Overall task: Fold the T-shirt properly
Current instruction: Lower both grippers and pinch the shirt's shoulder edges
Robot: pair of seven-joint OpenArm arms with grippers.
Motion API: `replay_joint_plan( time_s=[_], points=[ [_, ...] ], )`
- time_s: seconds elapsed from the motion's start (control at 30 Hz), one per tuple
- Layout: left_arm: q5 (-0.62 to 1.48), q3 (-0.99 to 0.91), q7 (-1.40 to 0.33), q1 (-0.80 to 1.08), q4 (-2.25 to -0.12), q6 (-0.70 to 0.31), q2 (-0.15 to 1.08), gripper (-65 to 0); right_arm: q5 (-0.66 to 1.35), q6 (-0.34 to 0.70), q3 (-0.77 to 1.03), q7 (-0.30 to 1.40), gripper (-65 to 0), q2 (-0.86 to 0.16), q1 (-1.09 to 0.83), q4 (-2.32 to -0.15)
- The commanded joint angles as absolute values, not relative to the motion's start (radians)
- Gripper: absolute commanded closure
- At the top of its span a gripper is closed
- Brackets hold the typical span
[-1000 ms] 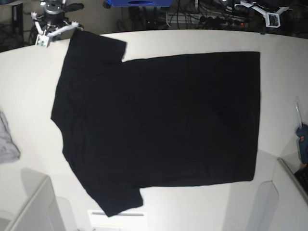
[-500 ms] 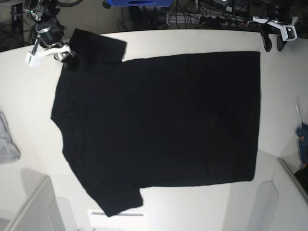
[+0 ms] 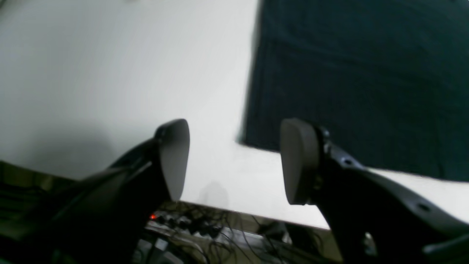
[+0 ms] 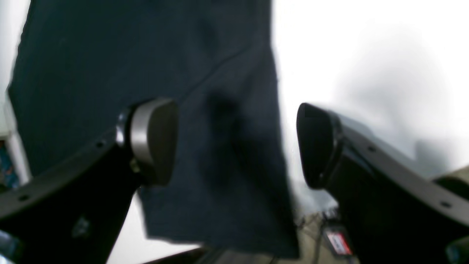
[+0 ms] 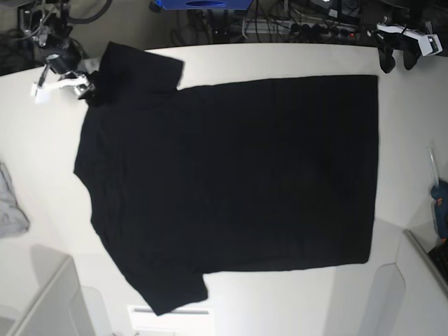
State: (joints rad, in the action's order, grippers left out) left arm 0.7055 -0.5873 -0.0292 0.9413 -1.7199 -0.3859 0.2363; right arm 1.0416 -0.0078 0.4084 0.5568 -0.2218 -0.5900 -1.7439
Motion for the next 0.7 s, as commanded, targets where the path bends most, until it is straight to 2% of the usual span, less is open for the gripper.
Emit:
replay_joint_plan(
  time_s=[0.0,0.17,0.27,0.33,0.43,0.67],
  points=[
    [0.716,-0.595,-0.005,0.955,-1.727,-0.406,0.243,-37.5,1.056,0.002,0.415,0.544,-47.3,-0.246,-0.593,-1.747],
    [0.719,-0.595,-0.012,0.954,-1.722,-0.418,0.242,-37.5,1.056,0.004,0.409,0.544,-47.3,-0.248,-0.578,-1.689],
    [0.737,-0.598,-0.102,0.914,-1.721,-0.420,0.239,-37.5,1.056,0.076,0.406,0.547,-47.1,-0.242,-0.576,-1.655],
    [0.780,-0.631,-0.189,0.891,-1.716,-0.420,0.237,-37.5,1.056,0.139,0.406,0.552,-43.7,-0.223,-0.582,-1.649],
    [0.842,-0.676,-0.291,0.860,-1.715,-0.421,0.236,-37.5,1.055,0.163,0.404,0.552,-36.9,-0.211,-0.610,-1.647],
    [0.855,-0.682,-0.323,0.825,-1.715,-0.421,0.234,-37.5,1.007,0.165,0.343,0.547,-36.6,-0.209,-0.622,-1.633]
  ],
)
